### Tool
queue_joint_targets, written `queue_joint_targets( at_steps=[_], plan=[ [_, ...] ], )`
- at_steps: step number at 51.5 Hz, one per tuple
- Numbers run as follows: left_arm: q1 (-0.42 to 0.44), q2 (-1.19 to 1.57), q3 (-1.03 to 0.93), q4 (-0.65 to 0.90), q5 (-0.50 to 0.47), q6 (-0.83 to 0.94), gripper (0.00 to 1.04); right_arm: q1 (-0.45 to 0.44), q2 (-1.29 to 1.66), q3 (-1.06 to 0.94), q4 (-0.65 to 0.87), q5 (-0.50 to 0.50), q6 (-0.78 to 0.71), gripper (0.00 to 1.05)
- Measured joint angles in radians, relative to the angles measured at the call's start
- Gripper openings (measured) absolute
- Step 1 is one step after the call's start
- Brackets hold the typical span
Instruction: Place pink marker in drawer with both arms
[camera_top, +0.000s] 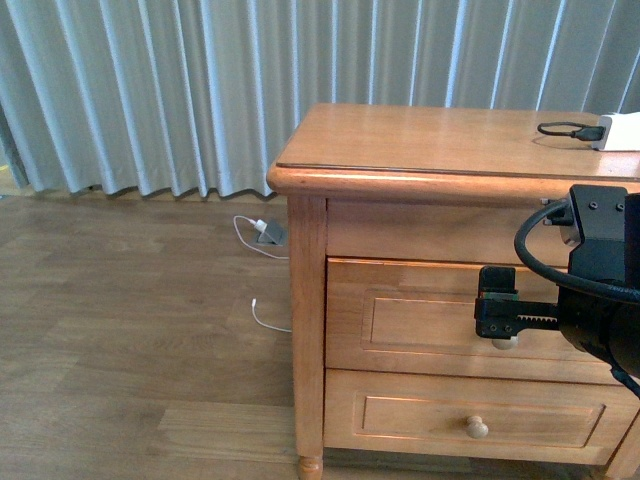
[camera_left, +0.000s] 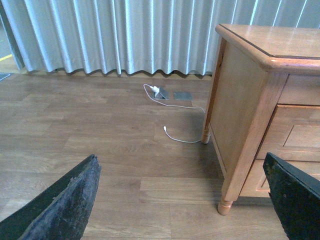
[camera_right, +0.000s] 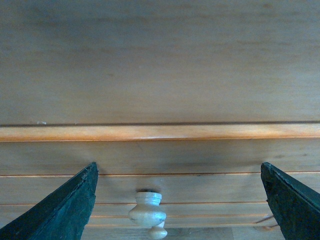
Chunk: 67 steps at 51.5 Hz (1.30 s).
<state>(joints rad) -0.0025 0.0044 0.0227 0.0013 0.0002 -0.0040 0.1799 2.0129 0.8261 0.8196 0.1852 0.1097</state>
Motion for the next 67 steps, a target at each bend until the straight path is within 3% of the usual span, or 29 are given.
queue_joint_targets(
  at_steps=[19,32,56,67],
  plan=[
    [0.0,0.0,0.0,0.0,0.0,0.0,0.99,-0.004,0.054,0.039,0.013,-0.016,0.004,0.96],
    [0.0,0.0,0.0,0.0,0.0,0.0,0.99,-0.022,-0.009,-0.006,-0.019,-0.099,-0.034,0.96],
    [0.0,0.0,0.0,0.0,0.0,0.0,0.99,0.005,-0.751,-0.354,-0.388,-0.112,-0.056,0.96],
    [0.0,0.0,0.0,0.0,0.0,0.0,0.99,0.008,-1.197,-0.474,-0.653,-0.088,-0.025,0.96]
  ],
)
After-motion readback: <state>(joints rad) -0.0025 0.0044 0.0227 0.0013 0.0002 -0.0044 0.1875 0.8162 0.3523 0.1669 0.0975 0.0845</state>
